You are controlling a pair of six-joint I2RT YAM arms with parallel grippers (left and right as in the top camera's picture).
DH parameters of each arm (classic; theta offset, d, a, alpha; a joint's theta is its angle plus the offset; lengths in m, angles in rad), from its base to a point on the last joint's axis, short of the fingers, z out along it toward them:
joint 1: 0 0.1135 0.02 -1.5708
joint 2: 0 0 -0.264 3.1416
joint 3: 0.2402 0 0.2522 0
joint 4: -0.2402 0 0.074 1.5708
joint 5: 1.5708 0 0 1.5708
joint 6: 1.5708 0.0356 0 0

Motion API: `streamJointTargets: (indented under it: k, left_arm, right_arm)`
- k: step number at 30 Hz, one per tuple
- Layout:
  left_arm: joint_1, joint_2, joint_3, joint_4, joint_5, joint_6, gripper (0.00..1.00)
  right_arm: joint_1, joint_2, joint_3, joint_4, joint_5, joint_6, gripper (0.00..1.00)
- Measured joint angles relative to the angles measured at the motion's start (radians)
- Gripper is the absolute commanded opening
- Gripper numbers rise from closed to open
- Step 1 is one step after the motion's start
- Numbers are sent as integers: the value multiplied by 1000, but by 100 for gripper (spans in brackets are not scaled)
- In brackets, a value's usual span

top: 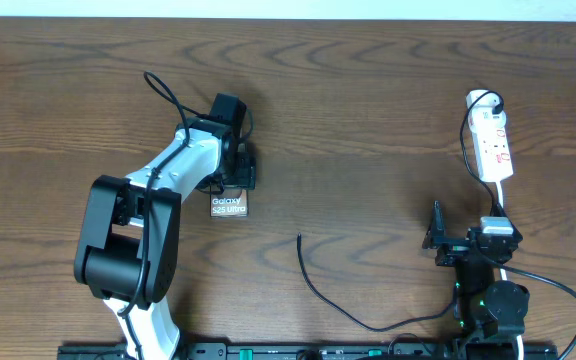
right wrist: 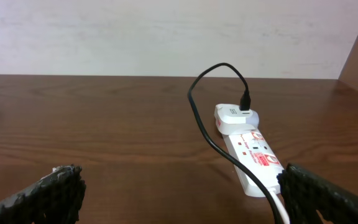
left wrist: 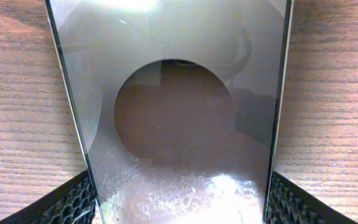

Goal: Plug charger to phone and switch on socket
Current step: 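Close the left gripper on the phone's sides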

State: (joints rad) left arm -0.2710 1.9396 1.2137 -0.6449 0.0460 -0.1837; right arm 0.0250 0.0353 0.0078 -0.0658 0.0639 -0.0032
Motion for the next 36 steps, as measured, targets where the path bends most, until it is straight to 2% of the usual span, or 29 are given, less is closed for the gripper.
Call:
streamJointTargets:
  k: [9, 13, 20, 21, 22, 23, 36]
  left_arm:
    - [0, 0, 0, 0, 0, 0, 59]
    - [0, 0, 0, 0, 0, 0, 48]
    - [0, 0, 0, 0, 0, 0, 19]
    - [0, 0, 0, 0, 0, 0, 19]
    - [0, 0, 0, 0, 0, 0, 11]
    - [0, 0, 0, 0, 0, 0, 8]
    - [0, 0, 0, 0, 0, 0, 7]
  right_arm:
    - [0, 0, 0, 0, 0, 0, 99]
    - [0, 0, 0, 0, 0, 0, 99]
    - [0, 0, 0, 0, 0, 0, 99]
    - [0, 0, 0, 0, 0, 0, 99]
    - [0, 0, 0, 0, 0, 0, 99]
    - [0, 0, 0, 0, 0, 0, 99]
    - [0, 0, 0, 0, 0, 0, 99]
